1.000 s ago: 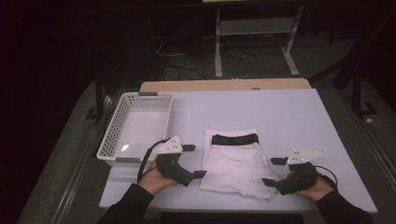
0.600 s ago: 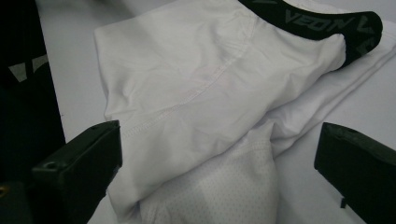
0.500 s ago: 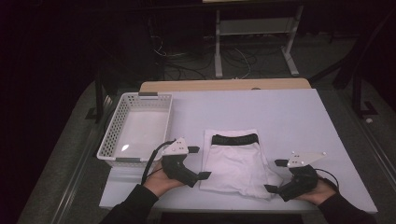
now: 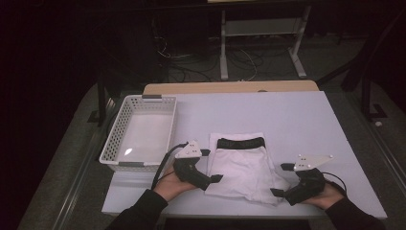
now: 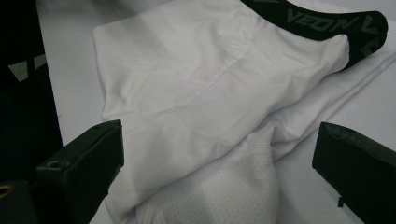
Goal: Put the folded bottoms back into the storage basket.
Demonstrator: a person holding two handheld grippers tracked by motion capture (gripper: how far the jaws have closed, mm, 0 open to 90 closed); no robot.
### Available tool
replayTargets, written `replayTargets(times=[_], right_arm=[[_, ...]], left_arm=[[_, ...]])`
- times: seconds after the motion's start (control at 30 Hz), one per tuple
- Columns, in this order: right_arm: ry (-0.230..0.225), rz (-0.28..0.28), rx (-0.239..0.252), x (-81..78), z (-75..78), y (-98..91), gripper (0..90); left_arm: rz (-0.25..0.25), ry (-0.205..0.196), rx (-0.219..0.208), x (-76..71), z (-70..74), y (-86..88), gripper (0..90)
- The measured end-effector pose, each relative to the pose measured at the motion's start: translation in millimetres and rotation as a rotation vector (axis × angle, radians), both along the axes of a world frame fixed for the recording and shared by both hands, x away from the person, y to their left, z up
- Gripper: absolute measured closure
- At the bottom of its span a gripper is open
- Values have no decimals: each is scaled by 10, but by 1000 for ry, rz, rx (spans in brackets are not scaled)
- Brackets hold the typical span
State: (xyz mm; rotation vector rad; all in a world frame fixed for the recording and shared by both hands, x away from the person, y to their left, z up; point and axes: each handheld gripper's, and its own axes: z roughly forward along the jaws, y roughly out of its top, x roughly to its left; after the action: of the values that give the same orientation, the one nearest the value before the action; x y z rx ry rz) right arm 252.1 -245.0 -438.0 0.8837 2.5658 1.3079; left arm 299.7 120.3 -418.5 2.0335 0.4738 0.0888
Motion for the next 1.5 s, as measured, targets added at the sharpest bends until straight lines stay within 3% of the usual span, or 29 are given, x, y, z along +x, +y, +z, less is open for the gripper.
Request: replayTargets(times=[0.77, 1.17, 1.5], right_arm=[[-5, 7, -3, -2, -5, 0, 34], [-5, 10, -1, -2, -2, -1, 36], [-6, 12, 1, -3, -3, -2, 39]], left_arm=[[22, 3, 20, 168, -50, -222, 36], [54, 0, 37, 259, -28, -254, 137], [69, 23, 37, 370, -24, -280, 246]])
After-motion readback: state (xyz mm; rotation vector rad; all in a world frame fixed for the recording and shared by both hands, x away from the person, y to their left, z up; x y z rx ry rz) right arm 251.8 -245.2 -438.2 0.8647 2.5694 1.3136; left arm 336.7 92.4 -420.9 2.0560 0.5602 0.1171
